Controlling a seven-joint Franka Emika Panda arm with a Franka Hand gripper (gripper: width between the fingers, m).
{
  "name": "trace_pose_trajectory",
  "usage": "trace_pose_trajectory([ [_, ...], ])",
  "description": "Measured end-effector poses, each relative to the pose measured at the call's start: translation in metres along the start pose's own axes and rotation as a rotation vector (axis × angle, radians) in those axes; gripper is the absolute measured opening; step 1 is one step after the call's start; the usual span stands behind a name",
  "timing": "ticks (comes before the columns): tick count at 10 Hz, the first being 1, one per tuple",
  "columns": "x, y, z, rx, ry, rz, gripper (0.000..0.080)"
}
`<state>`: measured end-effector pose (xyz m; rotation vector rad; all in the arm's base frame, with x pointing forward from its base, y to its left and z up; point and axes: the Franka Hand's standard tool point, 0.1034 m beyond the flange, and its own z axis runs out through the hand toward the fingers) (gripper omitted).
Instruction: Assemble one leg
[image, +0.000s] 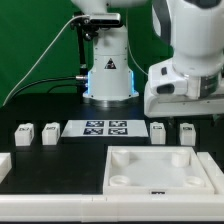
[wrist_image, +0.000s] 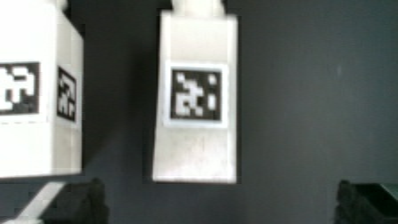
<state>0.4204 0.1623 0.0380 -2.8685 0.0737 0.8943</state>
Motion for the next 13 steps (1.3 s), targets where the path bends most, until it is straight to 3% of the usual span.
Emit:
trace_pose_trajectory([
  [1, 0.003, 0.001, 0.003, 0.005, -0.051, -0.006, 0.0649],
  [2, -0.003, 0.005, 0.009, 0.003, -0.188, -0.009, 0.0649],
  [3, 0.003, 0.006, 0.013, 0.006, -0.237, -0.009, 0.0649],
  [4, 0.008, 0.008, 0.017, 0.008, -0.22, -0.005, 0.0649],
  [8, -0.004, 0.01, 0.039, -0.011, -0.248, 0.045, 0.0649],
  [13, -0.009, 0.008, 0.044, -0.019, -0.306, 0.05, 0.0649],
])
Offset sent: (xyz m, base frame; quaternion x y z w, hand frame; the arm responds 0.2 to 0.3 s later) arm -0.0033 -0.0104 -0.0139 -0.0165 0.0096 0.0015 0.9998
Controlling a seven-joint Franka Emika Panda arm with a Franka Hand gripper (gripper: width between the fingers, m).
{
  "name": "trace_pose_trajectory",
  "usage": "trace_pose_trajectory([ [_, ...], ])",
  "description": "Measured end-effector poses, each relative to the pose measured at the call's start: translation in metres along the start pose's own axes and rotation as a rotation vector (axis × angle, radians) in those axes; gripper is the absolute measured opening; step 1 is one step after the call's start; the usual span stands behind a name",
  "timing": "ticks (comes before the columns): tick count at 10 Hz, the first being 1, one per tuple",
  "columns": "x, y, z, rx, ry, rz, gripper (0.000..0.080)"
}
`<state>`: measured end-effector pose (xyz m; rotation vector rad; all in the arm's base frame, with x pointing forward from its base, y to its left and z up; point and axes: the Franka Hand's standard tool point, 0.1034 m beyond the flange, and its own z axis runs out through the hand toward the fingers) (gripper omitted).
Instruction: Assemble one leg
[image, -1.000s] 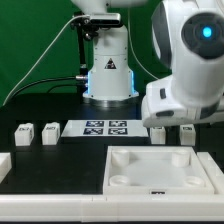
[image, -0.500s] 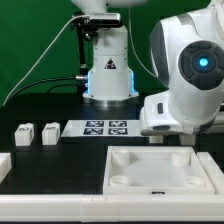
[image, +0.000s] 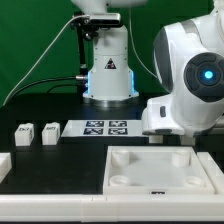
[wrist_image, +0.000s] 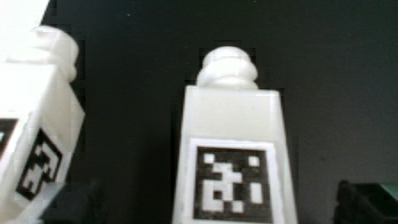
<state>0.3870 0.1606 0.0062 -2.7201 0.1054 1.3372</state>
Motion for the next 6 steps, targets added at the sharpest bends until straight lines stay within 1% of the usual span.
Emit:
trace_pose_trajectory([
  [2, 0.0, -0.0002, 0.0001, 0.0, 0.0, -0.001, 0.0649],
  [3, 0.0, 0.0, 0.0001, 0.0, 0.0, -0.002, 0.0521],
  [4, 0.0001, 0.0001, 0.0001, 0.0, 0.0, -0.002, 0.0521],
  [5, 0.0001, 0.0002, 0.0, 0.0, 0.0, -0.002, 0.0381],
  [6, 0.0, 0.0002, -0.0001, 0.0, 0.0, -0.002, 0.0288],
])
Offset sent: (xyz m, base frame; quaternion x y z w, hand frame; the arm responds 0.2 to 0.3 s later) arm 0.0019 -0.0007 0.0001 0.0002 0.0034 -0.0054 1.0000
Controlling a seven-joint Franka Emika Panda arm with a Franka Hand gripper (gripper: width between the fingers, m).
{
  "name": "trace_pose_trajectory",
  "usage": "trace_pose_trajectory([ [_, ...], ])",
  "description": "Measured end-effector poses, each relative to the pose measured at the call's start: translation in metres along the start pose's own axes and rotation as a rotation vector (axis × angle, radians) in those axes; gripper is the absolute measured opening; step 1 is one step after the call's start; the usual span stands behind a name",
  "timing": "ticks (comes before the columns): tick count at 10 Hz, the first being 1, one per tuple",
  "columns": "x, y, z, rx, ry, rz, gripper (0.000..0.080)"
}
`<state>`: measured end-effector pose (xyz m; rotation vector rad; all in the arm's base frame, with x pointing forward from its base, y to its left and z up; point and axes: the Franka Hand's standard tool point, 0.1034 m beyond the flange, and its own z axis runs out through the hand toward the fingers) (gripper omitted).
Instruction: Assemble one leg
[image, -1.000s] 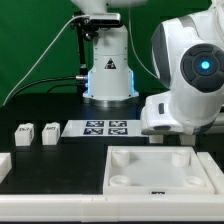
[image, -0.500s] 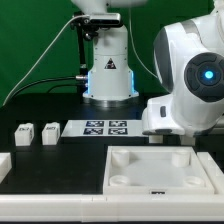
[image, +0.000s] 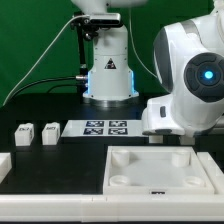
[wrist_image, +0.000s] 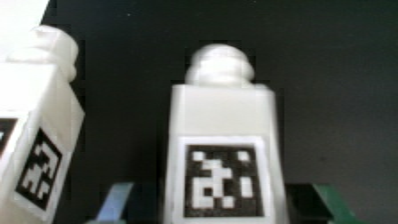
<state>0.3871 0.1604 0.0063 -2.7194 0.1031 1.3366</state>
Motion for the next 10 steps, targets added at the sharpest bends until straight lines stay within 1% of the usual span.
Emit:
trace_pose_trajectory([
  [3, 0.0, 0.0, 0.0, 0.0, 0.001, 0.0, 0.0288],
  [4, -0.002, 0.0, -0.004, 0.0, 0.001, -0.002, 0.0288],
  [5, -0.012, 0.003, -0.014, -0.001, -0.009, -0.009, 0.0288],
  [7, -0.04, 0.011, -0.053, 0.006, -0.005, -0.007, 0.029],
  [8, -0.041, 0.011, -0.062, 0.01, 0.025, -0.007, 0.029],
  [9, -0.04, 0.011, -0.06, 0.01, 0.043, -0.007, 0.029],
  [10, -0.039, 0.011, -0.058, 0.01, 0.036, -0.006, 0.029],
])
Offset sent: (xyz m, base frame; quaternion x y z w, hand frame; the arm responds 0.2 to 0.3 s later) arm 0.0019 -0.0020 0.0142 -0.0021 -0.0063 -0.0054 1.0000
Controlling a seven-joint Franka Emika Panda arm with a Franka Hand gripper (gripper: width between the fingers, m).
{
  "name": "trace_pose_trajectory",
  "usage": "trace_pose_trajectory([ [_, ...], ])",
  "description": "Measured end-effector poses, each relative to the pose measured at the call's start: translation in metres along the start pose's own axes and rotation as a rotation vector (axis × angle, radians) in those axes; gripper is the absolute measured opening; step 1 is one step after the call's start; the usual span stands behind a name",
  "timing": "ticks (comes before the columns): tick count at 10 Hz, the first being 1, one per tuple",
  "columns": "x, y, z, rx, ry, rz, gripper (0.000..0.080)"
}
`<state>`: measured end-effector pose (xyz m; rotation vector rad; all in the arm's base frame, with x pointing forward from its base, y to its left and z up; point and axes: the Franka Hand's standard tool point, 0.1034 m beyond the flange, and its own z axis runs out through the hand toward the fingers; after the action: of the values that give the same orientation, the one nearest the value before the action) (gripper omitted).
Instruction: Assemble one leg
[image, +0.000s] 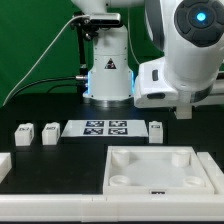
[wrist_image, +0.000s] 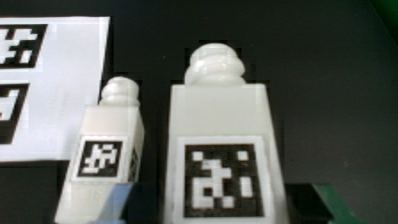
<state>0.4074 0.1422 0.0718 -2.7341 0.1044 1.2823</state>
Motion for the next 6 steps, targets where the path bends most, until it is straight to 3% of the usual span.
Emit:
trace_pose_trajectory([
  [1, 0.008, -0.002, -0.003, 0.006, 0.058, -0.001, 0.029],
  [2, 0.014, -0.004, -0.009, 0.014, 0.194, -0.003, 0.029],
  [4, 0.007, 0.0, -0.01, 0.005, 0.378, -0.025, 0.029],
  [6, 0.006, 0.011, -0.046, 0.008, 0.553, -0.07, 0.029],
])
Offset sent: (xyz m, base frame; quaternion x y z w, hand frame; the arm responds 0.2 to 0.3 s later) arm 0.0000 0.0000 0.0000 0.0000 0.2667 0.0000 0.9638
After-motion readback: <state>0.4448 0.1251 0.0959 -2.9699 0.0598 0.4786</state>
